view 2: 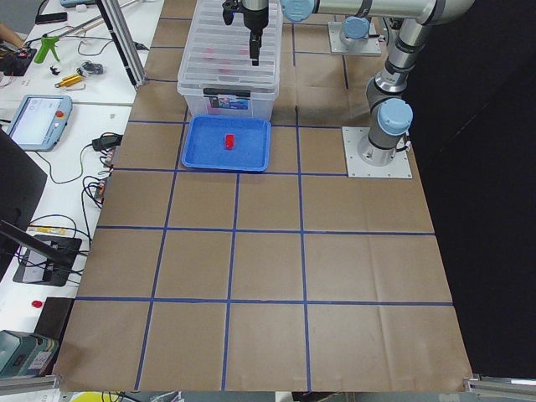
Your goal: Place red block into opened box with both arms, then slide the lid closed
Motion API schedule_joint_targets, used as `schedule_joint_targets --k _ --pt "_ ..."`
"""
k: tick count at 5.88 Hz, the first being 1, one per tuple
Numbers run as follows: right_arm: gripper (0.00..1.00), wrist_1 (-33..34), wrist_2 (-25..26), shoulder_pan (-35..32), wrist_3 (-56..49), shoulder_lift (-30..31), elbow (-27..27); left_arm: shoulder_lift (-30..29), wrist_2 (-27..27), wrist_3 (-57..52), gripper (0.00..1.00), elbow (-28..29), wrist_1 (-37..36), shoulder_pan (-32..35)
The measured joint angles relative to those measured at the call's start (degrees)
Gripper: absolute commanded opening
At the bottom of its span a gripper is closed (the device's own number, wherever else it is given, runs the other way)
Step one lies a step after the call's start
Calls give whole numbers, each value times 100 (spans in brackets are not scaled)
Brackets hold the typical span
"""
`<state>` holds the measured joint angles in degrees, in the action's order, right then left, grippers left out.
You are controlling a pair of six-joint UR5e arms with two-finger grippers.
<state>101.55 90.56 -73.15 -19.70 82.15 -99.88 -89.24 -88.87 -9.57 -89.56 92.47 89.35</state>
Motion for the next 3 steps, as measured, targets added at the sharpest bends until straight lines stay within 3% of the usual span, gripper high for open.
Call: schedule_joint_targets --k 3 --pt "100 176 25 74 -366 -125 -39 -46 -49 -2691 98 -28 0 -62"
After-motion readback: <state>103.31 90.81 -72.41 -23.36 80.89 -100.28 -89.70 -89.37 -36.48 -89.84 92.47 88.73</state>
